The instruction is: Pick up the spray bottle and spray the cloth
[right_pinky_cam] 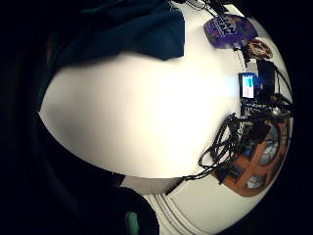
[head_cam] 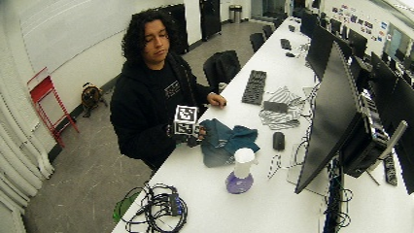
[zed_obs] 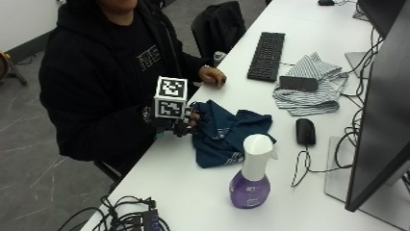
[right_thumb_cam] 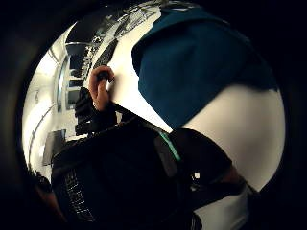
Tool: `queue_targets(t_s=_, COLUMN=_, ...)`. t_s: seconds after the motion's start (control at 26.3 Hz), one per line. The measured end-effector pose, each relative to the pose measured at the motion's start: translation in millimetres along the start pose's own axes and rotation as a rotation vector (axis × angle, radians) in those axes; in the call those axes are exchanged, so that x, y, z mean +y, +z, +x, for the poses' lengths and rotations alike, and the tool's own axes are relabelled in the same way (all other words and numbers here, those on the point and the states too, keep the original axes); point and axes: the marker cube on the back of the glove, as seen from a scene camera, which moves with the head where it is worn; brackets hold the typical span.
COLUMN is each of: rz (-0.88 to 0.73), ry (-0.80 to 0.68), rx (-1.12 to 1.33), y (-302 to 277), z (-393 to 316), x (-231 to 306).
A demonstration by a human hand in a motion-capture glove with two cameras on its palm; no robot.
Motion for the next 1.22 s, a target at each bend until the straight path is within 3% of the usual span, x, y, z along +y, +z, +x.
queue_targets(t_s=0.15, rz=-0.036, ry=-0.030, rx=0.003, y=-2, z=8, x=38)
queue_targets(t_s=0.46, rz=-0.034, ry=0.021, rx=-0.015, y=9, z=9, x=5)
queue_targets(t_s=0.87, rz=0.045, ry=0.330, rx=0.003, y=-16, z=98, x=-16)
queue_targets(t_s=1.03, rz=0.008, ry=0.378, rx=0.025, y=-33, z=141, x=20)
queue_targets(t_s=1.22, rz=0.025, ry=0.437, rx=0.018, y=-55, z=175, x=27)
